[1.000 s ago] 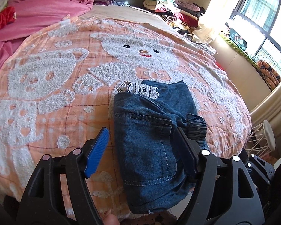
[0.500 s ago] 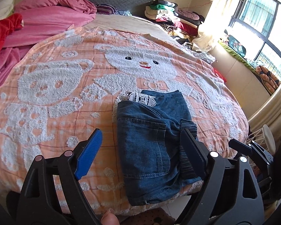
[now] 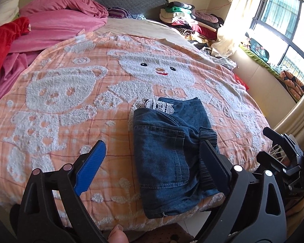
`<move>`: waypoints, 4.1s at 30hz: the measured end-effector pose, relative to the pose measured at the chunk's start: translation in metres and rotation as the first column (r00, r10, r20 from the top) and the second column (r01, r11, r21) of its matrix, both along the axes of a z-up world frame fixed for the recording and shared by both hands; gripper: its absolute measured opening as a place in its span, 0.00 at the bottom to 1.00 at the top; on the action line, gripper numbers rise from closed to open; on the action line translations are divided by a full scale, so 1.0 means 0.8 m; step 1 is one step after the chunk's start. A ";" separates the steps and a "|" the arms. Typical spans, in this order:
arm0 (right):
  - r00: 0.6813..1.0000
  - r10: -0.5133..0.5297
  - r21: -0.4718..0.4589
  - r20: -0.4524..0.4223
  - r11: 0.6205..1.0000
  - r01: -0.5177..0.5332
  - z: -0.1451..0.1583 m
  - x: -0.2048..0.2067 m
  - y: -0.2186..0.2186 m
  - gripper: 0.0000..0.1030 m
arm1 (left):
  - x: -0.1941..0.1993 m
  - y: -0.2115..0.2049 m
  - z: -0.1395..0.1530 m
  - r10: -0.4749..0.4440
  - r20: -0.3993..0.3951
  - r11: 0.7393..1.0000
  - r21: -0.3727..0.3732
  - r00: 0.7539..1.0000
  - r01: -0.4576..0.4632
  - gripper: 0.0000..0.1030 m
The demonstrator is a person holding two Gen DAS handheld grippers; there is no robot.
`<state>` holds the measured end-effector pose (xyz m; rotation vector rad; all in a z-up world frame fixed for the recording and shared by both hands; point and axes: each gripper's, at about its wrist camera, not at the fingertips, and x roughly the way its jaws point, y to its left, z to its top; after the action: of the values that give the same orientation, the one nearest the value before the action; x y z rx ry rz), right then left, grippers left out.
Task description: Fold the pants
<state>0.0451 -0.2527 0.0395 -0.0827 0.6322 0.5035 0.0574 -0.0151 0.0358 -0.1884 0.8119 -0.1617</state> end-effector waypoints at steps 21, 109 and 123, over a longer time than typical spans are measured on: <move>0.982 -0.110 -0.074 -0.150 0.992 0.100 -0.055 0.046 -0.010 0.95 | 0.019 0.002 -0.043 0.022 -0.070 0.999 0.040 0.997 -0.020 0.86; 0.990 -0.089 -0.066 -0.112 0.994 0.082 -0.071 0.055 0.020 0.95 | 0.016 -0.015 -0.062 0.051 -0.013 0.996 0.069 0.999 -0.050 0.91; 0.985 -0.135 -0.121 -0.106 0.985 0.122 -0.079 0.016 0.015 0.95 | -0.027 -0.033 -0.081 0.058 -0.061 0.997 0.057 0.996 -0.055 0.91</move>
<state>0.0579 -0.2405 -0.0234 -0.1210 0.7733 0.3489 0.0356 -0.0418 -0.0288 -0.1652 0.8719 -0.0804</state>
